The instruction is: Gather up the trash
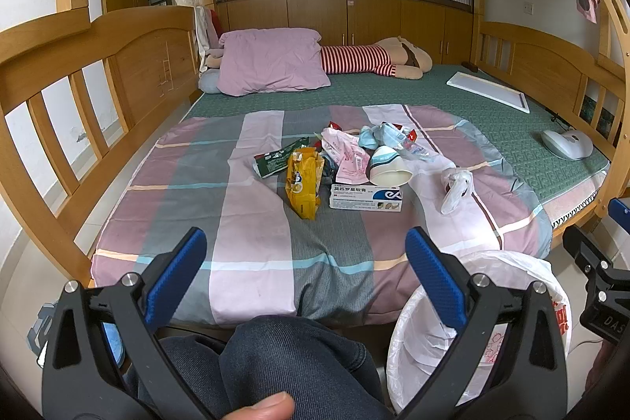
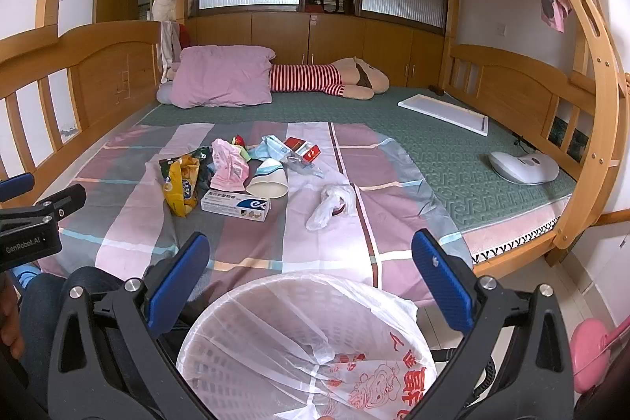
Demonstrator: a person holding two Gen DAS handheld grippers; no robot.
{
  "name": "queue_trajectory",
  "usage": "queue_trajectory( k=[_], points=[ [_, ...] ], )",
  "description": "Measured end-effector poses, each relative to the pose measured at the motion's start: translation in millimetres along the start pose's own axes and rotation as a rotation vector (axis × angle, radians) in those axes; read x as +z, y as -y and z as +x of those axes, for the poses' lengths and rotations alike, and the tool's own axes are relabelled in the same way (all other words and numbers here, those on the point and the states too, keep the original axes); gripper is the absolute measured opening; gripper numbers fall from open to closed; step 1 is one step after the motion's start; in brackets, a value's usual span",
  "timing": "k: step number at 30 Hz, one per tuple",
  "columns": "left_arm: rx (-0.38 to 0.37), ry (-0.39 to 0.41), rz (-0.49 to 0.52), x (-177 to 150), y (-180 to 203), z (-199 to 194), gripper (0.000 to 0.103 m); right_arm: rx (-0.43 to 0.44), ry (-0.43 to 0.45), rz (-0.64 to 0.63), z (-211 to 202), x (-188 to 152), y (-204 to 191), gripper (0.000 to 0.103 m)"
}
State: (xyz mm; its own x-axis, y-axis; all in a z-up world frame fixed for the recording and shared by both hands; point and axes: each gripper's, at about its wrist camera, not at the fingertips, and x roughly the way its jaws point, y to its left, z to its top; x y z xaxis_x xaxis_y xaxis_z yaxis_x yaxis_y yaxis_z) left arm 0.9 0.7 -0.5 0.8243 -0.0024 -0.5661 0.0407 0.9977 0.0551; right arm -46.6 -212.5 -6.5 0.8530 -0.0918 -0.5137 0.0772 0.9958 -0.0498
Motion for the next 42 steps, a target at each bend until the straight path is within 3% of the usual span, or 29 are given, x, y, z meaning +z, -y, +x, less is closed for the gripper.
queue_trajectory(
  k=[42],
  points=[
    [0.002, -0.002, 0.004, 0.1, 0.4, -2.7, 0.1, -0.003, 0.0, 0.001, 0.4, -1.7, 3.1, 0.101]
  ],
)
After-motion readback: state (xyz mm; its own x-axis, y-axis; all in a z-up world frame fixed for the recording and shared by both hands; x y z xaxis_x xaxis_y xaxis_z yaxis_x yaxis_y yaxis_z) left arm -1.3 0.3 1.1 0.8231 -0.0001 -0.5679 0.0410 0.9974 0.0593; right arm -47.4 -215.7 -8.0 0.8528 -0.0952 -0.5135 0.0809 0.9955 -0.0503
